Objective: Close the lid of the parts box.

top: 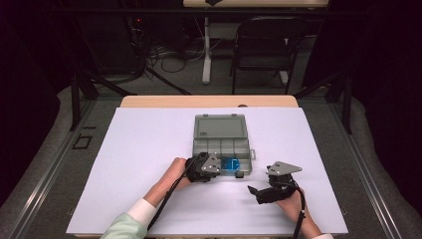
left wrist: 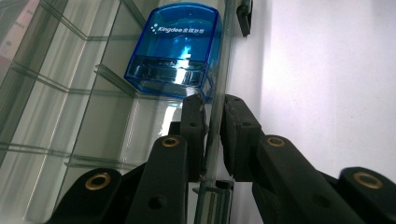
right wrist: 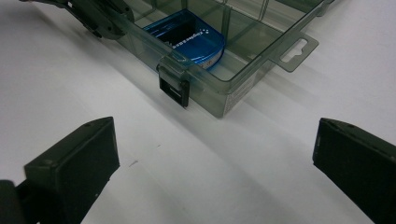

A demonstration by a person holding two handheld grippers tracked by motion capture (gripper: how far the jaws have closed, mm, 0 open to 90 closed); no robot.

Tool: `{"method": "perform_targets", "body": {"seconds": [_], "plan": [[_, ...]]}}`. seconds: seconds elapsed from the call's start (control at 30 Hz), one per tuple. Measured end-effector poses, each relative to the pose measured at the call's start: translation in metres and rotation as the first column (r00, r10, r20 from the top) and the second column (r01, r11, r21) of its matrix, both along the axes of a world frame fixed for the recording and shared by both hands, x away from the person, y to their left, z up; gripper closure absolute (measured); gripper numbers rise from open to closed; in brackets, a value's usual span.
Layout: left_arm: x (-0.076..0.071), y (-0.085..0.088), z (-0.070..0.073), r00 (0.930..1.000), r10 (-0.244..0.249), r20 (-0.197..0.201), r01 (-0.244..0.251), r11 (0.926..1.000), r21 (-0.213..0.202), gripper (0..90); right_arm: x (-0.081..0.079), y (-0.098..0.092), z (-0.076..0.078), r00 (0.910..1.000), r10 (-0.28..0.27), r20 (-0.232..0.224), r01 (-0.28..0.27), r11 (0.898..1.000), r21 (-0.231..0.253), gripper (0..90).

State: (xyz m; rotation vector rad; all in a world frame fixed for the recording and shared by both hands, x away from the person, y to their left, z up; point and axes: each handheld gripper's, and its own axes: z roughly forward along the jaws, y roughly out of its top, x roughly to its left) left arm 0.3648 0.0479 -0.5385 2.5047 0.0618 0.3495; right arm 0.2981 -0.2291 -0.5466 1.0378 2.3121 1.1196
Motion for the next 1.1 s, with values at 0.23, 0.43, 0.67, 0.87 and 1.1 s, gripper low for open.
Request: {"method": "perform_targets", "body": {"seconds": [0.23,0.43,0.67,0.87,1.1], "plan": [[-0.002,0.0,-0.001,0.9995,-0.017,0.028,0.017,0.9998,0.005,80.1,0.001,0.001,-0.002,1.0,0.003,0.003,-0.003,1.0,0.004,0.0],[-0.002,0.001,-0.002,0.9994,-0.018,0.03,0.018,0.9998,0.002,80.3,0.002,0.001,0.0,0.9999,-0.002,0.01,0.002,1.0,0.005,0.0],[-0.003,0.001,-0.002,0.9991,-0.023,0.036,0.023,0.9997,0.002,80.4,0.008,0.0,0.002,0.9996,-0.019,0.022,0.019,1.0,0.009,0.0],[-0.003,0.0,-0.002,0.9994,-0.012,0.031,0.012,0.9999,-0.002,80.3,0.016,0.0,0.002,0.9988,-0.038,0.03,0.037,0.999,0.017,0.0],[-0.003,0.0,-0.002,0.9991,-0.022,0.038,0.022,0.9997,0.006,80.3,0.022,-0.001,0.003,0.9983,-0.052,0.026,0.052,0.999,0.011,0.0]]}}
